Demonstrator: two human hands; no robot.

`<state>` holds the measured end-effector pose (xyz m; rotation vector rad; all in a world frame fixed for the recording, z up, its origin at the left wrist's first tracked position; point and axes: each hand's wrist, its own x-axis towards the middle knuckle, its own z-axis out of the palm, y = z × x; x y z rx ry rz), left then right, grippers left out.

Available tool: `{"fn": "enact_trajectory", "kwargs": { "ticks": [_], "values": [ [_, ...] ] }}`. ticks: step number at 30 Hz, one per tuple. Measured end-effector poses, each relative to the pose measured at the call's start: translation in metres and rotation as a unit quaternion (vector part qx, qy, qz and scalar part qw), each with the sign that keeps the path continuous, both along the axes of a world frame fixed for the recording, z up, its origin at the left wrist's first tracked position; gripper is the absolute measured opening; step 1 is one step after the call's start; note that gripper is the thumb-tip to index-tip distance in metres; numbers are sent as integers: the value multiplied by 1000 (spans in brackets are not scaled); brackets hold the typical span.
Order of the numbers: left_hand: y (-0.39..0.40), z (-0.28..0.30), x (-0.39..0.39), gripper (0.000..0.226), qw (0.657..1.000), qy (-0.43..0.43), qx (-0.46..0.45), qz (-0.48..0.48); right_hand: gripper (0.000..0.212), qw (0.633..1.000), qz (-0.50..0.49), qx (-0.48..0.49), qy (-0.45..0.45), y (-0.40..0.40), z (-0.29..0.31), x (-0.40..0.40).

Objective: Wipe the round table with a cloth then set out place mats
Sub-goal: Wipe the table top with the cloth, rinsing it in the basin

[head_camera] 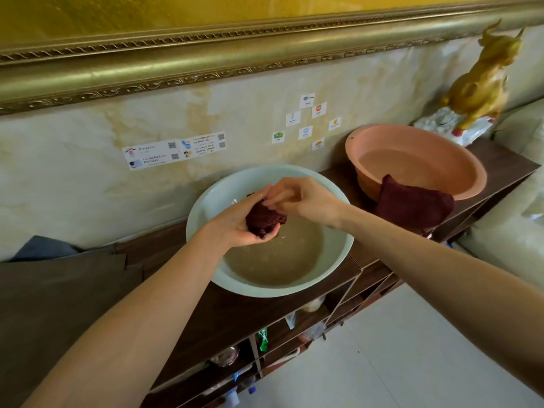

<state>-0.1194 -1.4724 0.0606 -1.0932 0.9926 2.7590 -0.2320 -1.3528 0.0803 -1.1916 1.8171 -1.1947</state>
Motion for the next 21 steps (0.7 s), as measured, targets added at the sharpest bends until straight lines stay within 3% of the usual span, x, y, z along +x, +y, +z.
{"fn": "enact_trajectory", "kwargs": {
  "ticks": [1,3,6,8,12,17,19,21],
  "values": [
    [-1,0,1,40,1000,-2,-2,-3,36,999,-16,-12,43,3,1,-6],
    [-2,3,3,41,1000,1,-12,-25,50,975,-14,-27,218,9,2,-19],
    [-7,12,4,40,994,9,-56,-90,99,898,142,41,414,13,-4,-28],
    [-5,20,6,39,982,16,-98,-163,115,849,193,43,490,7,-9,-25],
    [-1,29,4,34,942,8,-182,-283,98,832,174,-2,527,-9,-17,-14],
    [-4,36,-5,15,879,-99,-310,-349,54,794,178,41,580,-24,-11,-10],
    [-2,31,-9,15,839,-145,-398,-342,40,804,180,67,563,-31,-5,-8],
    [-2,23,-11,14,771,-168,-509,-343,37,819,174,109,535,-36,-2,-5]
  ]
}}
